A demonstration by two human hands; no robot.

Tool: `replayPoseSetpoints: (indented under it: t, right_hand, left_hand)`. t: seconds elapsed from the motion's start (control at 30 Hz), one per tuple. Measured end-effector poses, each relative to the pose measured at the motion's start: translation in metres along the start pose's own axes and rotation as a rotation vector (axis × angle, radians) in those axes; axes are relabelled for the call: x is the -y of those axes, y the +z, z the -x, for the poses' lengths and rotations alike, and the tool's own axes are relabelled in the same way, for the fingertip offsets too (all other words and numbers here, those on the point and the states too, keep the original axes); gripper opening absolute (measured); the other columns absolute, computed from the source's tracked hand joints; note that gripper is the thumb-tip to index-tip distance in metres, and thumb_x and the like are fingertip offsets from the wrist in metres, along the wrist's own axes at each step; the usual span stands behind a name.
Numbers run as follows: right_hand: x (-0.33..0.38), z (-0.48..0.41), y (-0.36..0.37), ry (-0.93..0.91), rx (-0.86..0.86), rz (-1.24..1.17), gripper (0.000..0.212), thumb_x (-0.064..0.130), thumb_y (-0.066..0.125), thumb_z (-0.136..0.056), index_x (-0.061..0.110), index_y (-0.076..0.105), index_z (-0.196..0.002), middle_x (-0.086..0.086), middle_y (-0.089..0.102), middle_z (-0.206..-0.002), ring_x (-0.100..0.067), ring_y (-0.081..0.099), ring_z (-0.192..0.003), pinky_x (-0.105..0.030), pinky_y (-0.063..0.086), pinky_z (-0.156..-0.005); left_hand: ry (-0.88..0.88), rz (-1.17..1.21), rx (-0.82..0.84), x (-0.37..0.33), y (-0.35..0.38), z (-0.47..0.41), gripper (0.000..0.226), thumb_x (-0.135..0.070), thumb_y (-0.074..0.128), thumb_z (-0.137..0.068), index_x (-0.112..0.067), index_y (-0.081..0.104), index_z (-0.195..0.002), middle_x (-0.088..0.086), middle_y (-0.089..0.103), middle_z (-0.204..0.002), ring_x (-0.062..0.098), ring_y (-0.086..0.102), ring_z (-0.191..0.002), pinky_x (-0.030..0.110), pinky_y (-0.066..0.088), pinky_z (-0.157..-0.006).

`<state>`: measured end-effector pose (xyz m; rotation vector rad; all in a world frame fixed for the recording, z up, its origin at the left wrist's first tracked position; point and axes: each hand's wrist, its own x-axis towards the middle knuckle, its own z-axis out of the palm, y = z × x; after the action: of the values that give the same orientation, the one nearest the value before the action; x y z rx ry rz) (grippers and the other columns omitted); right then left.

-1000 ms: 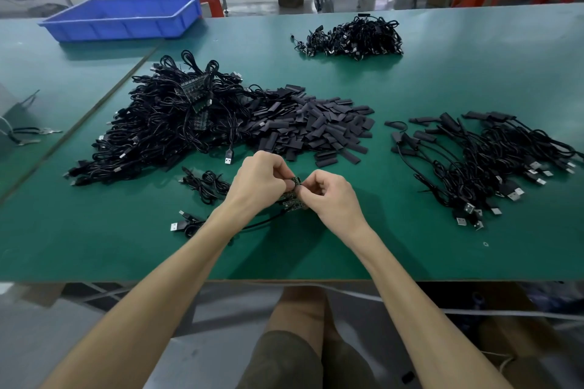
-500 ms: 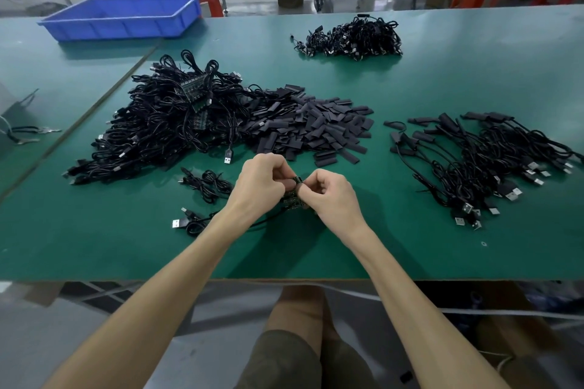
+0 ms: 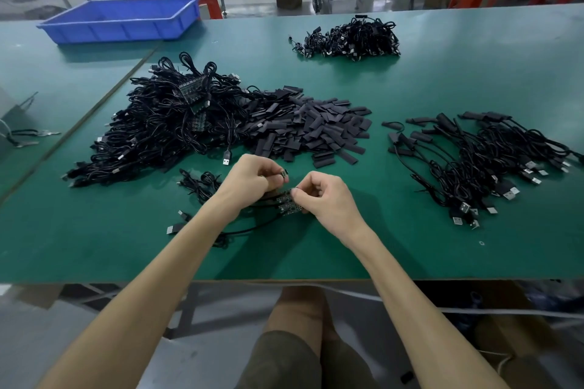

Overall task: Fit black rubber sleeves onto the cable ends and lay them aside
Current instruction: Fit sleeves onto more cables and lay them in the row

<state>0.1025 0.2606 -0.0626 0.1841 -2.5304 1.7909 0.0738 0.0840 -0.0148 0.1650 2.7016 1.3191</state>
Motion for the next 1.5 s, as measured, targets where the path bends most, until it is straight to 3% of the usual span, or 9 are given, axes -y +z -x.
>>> replayPoseSetpoints:
  t: [0.23,0.53,0.67,0.8,0.87,1.0,1.17,1.33,1.5]
  right_hand:
    - [0.0,0.001,0.001,-0.034,0.036,0.003,0.015,0.029,0.079,-0.092,0.017,0.074,-0.084,0.012,0.064,-0.063,-0.003,0.053,-0.058,-0.023,0.046,-0.062]
    - [0.001,-0.001,0.006,-0.019,0.087,0.102,0.021,0.041,0.083,-0.086,0.023,0.082,-0.095,0.004,0.067,-0.084,-0.003,0.054,-0.068,-0.022,0.042,-0.067]
    - [0.002,-0.002,0.008,-0.009,0.077,0.082,0.014,0.032,0.087,-0.082,0.027,0.079,-0.092,0.004,0.061,-0.087,-0.007,0.05,-0.071,-0.024,0.042,-0.073]
    - [0.005,0.0,0.003,-0.028,0.048,-0.058,0.055,0.051,0.085,-0.07,0.022,0.075,-0.115,0.009,0.054,-0.106,-0.005,0.054,-0.083,-0.013,0.043,-0.078]
    - [0.004,0.0,-0.001,-0.032,0.044,-0.083,0.055,0.053,0.083,-0.074,0.031,0.072,-0.122,0.015,0.057,-0.114,0.0,0.056,-0.094,-0.014,0.044,-0.082]
    - [0.002,-0.001,-0.002,-0.038,-0.005,-0.175,0.018,0.032,0.07,-0.098,0.02,0.074,-0.111,0.004,0.077,-0.103,-0.012,0.07,-0.099,-0.025,0.052,-0.086]
    - [-0.002,0.0,-0.008,0.003,-0.217,-0.464,0.016,0.031,0.065,-0.102,0.017,0.072,-0.107,-0.001,0.076,-0.084,-0.014,0.07,-0.084,-0.029,0.055,-0.085]
    - [-0.003,-0.003,-0.012,0.109,-0.345,-0.721,0.026,0.033,0.059,-0.106,0.01,0.069,-0.113,0.007,0.052,-0.059,-0.013,0.053,-0.061,-0.029,0.048,-0.067]
    - [0.0,-0.003,-0.012,0.122,-0.334,-0.762,0.033,0.033,0.055,-0.108,0.004,0.069,-0.113,0.003,0.045,-0.058,-0.014,0.05,-0.059,-0.025,0.046,-0.059]
  left_hand:
    - [0.168,0.13,-0.135,-0.009,-0.017,0.0,0.011,-0.013,0.077,-0.089,-0.024,0.074,-0.087,0.005,0.074,-0.073,0.019,0.065,-0.069,0.04,0.056,-0.077]
    - [0.426,0.447,-0.232,-0.043,-0.015,0.015,0.02,-0.004,0.051,-0.105,-0.002,0.071,-0.107,0.003,0.074,-0.082,0.017,0.065,-0.07,0.034,0.054,-0.064]
    - [0.396,0.851,-0.064,-0.059,-0.015,0.016,0.02,-0.01,0.049,-0.107,0.0,0.065,-0.113,0.006,0.072,-0.091,0.019,0.065,-0.077,0.028,0.055,-0.072]
    - [0.247,1.011,-0.025,-0.061,-0.008,0.005,0.021,-0.004,0.044,-0.107,0.006,0.059,-0.118,0.017,0.074,-0.105,0.03,0.073,-0.097,0.037,0.059,-0.087]
    - [0.167,1.05,-0.013,-0.054,-0.001,0.0,0.02,-0.001,0.043,-0.107,0.007,0.057,-0.119,0.02,0.073,-0.112,0.033,0.072,-0.107,0.04,0.058,-0.094]
    - [0.222,0.732,0.012,-0.034,0.009,-0.004,0.021,-0.002,0.06,-0.1,0.003,0.065,-0.119,0.013,0.074,-0.118,0.023,0.069,-0.115,0.035,0.052,-0.104]
    - [0.207,-0.028,-0.129,-0.011,0.019,-0.001,0.012,-0.019,0.071,-0.095,-0.015,0.067,-0.106,-0.003,0.069,-0.106,0.009,0.065,-0.098,0.032,0.054,-0.094]
    - [0.138,-0.443,0.185,0.005,0.015,0.011,0.058,-0.064,0.074,-0.079,-0.025,0.054,-0.117,-0.005,0.047,-0.115,0.013,0.045,-0.107,0.031,0.036,-0.091]
    - [0.092,-0.565,0.327,0.009,-0.008,0.01,0.05,-0.054,0.081,-0.078,-0.033,0.051,-0.112,-0.005,0.045,-0.114,0.017,0.042,-0.108,0.034,0.029,-0.091]
